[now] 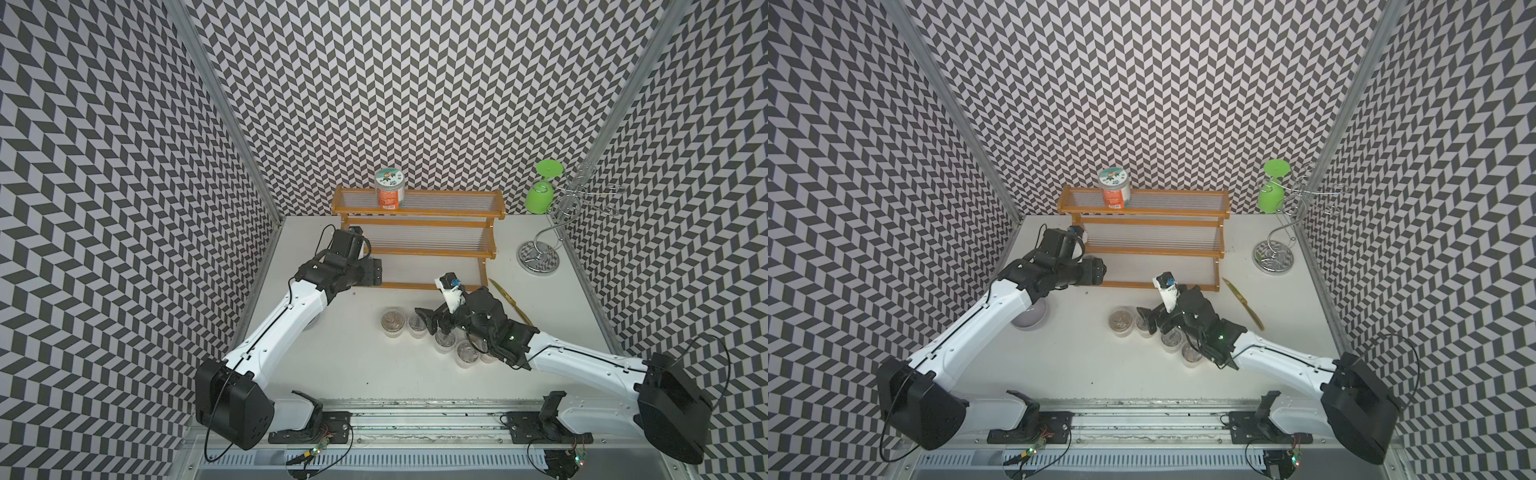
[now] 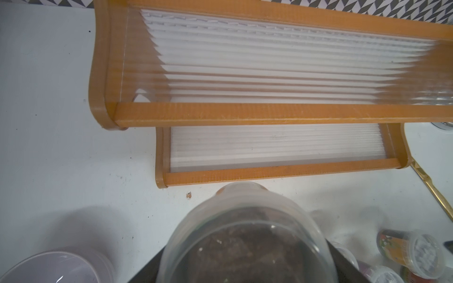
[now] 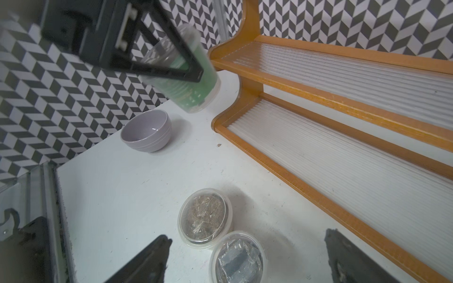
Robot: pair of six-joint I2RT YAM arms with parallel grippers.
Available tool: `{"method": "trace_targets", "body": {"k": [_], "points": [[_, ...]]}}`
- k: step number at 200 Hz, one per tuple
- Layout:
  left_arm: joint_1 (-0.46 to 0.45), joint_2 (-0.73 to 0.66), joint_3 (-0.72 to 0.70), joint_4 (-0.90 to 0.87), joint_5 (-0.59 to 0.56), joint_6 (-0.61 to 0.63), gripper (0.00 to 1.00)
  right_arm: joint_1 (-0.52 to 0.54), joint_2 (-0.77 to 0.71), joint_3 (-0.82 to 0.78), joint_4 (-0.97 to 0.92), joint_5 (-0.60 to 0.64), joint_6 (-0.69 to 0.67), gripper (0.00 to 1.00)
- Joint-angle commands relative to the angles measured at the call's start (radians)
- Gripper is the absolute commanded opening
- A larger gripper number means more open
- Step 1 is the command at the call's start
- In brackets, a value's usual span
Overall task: Place the seed container on the shelf
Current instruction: Pick up the seed jar at the center of the board.
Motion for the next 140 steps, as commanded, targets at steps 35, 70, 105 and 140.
{"method": "trace_targets", "body": {"k": [35, 70, 105, 140], "points": [[-0.003, 0.005, 0.091, -0.165, 0.173, 0.068, 0.85, 0.0, 0.076, -0.013, 0.427, -0.139, -0.298, 1.0], [-0.004, -0.022, 0.104, -0.188, 0.243, 0.081, 0.84, 0.0, 0.201, 0.079, 0.498, -0.194, -0.347, 0.99], [-0.005, -0.026, 0.119, -0.213, 0.265, 0.088, 0.84, 0.002, 0.279, 0.108, 0.612, -0.231, -0.381, 0.99], [-0.007, -0.04, 0.119, -0.216, 0.287, 0.087, 0.83, 0.002, 0.359, 0.176, 0.6, -0.292, -0.338, 0.97]]}}
